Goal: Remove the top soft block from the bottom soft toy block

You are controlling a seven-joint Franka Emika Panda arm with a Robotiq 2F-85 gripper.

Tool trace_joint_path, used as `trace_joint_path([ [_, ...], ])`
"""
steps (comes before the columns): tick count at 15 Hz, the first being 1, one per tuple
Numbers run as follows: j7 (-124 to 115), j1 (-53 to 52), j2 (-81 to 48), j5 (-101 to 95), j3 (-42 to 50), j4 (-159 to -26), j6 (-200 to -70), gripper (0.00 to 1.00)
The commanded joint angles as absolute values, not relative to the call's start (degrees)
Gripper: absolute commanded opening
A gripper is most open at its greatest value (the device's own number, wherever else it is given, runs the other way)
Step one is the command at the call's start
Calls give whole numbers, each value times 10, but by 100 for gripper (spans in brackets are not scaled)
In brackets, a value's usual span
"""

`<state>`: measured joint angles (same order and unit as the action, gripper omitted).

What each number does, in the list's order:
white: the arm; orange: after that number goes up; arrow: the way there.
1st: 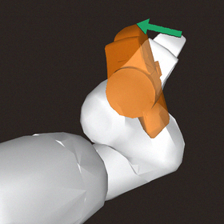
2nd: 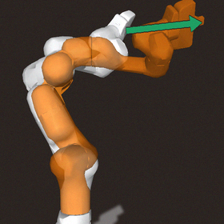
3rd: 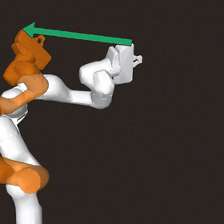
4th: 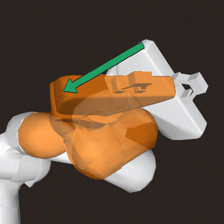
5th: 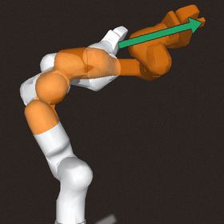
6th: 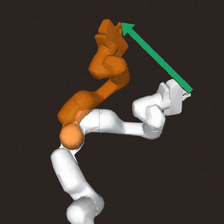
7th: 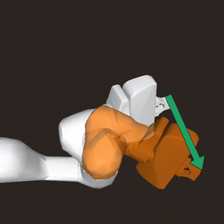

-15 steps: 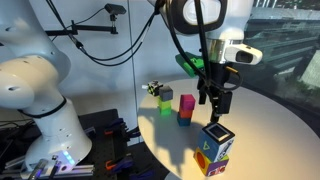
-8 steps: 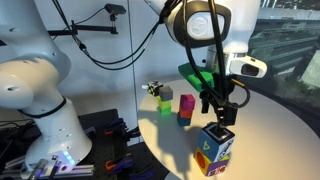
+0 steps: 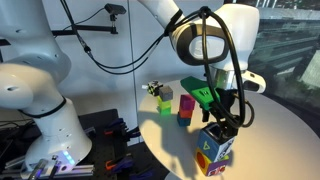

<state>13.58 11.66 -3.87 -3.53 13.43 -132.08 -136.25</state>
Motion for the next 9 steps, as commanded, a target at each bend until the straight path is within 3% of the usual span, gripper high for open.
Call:
trace_joint_path([
  [1, 180, 127, -57, -19, 129, -1310, -1383, 100],
  [6, 182, 130, -69, -35, 130, -1310, -1403, 100],
  [7, 177, 130, -71, -36, 130, -1309, -1404, 75],
  [9, 170, 129, -71, -38, 130, -1307, -1400, 67],
])
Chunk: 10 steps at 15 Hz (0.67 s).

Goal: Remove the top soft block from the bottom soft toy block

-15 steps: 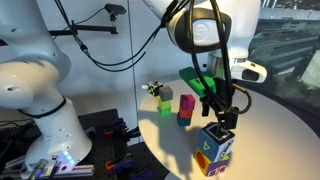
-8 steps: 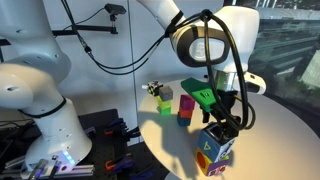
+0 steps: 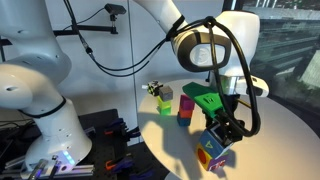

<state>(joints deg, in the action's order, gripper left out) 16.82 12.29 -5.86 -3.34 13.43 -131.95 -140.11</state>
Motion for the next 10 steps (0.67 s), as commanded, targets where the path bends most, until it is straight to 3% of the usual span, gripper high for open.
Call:
trace_joint_path([
  [1, 167, 129, -69, -39, 130, -1306, -1397, 57],
  [5, 155, 129, -53, -40, 132, -1300, -1373, 28],
  [10, 139, 125, -27, -30, 129, -1295, -1341, 9],
])
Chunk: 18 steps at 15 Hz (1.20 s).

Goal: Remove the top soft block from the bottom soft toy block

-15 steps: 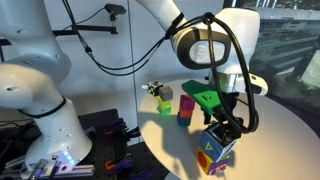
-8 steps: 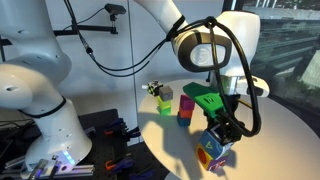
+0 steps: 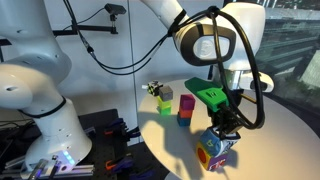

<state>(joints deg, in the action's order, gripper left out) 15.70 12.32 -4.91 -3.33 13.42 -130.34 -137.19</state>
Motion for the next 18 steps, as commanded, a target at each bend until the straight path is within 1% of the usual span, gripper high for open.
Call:
trace_joint_path([
  [1, 133, 123, -21, -27, 127, -1294, -1335, 9],
  [2, 126, 121, -17, -26, 125, -1293, -1331, 11],
  [6, 100, 114, 1, -28, 117, -1288, -1319, 6],
  [7, 93, 111, 2, -27, 114, -1285, -1317, 7],
  [9, 77, 106, 2, -27, 109, -1278, -1314, 6],
  [18, -16, 70, -55, -34, 75, -1228, -1324, 7],
])
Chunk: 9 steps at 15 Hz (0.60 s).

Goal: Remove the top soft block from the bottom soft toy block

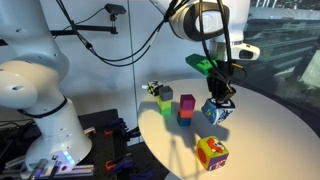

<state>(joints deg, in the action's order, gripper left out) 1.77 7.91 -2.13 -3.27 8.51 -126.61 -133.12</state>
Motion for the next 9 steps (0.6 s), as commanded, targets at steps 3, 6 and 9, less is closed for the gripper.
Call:
trace_joint_path([
  [3, -43, 56, -87, -45, 66, -1205, -1338, 7],
  [6, -84, 41, -125, -79, 66, -1185, -1362, 7],
  [9, -123, 25, -159, -119, 73, -1168, -1379, 7],
])
